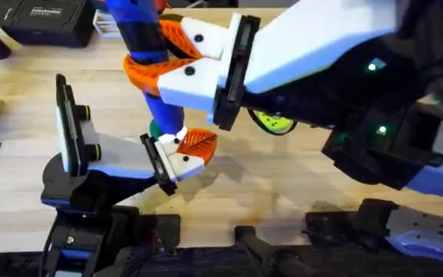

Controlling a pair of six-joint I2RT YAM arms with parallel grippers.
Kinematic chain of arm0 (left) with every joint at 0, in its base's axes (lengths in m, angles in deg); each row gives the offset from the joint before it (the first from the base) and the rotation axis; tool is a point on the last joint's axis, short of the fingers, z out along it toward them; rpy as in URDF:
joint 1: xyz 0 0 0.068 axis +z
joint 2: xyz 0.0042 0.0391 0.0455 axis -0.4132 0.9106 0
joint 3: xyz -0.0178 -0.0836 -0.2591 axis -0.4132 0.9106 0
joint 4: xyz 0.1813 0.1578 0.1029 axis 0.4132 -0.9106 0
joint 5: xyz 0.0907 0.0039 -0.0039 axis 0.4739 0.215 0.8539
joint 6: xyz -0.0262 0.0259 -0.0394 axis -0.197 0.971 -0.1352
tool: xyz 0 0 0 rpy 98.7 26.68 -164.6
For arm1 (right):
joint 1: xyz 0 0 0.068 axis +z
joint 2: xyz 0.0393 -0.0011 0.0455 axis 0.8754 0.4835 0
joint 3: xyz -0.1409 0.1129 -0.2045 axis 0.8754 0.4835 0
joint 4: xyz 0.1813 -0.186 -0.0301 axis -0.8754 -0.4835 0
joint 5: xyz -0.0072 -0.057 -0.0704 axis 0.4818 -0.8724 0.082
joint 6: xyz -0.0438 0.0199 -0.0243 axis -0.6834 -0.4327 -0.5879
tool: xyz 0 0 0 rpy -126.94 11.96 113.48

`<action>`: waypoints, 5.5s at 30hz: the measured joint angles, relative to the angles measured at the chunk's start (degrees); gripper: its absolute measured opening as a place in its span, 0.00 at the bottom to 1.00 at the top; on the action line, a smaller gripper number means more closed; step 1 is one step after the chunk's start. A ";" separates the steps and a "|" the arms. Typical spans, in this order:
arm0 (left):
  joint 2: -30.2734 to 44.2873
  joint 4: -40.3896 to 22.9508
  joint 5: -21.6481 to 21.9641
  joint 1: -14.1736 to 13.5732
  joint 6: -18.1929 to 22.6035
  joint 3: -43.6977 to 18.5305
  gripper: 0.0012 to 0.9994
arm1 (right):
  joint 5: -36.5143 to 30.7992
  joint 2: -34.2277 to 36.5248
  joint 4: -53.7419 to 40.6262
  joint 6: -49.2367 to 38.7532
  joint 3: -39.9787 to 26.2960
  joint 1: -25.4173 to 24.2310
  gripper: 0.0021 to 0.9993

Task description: Pick up the gripper from the table and insert it into the empty holder that is missing its gripper. Then pick up a screw, insert it into the mounting hole, and use the screwdriver to tighten it. Finally, clean up the table by picking up the vegetable and placing it into the bucket.

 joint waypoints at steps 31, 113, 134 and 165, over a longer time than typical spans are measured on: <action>0.00 -0.01 0.00 0.00 -0.01 0.00 0.00 | 0.00 0.00 -1.28 1.95 0.02 0.04 0.02; -0.04 -0.02 -0.02 0.00 0.04 0.00 0.00 | -25.21 13.63 -30.82 -64.69 0.11 -29.58 0.02; -0.04 -0.03 -0.02 0.00 0.04 0.00 0.00 | -32.93 24.89 -29.42 -73.77 -0.78 -33.80 0.99; -0.04 0.77 0.00 0.00 0.14 0.06 0.99 | -33.05 -11.53 -54.50 -2.66 -6.82 -18.95 0.99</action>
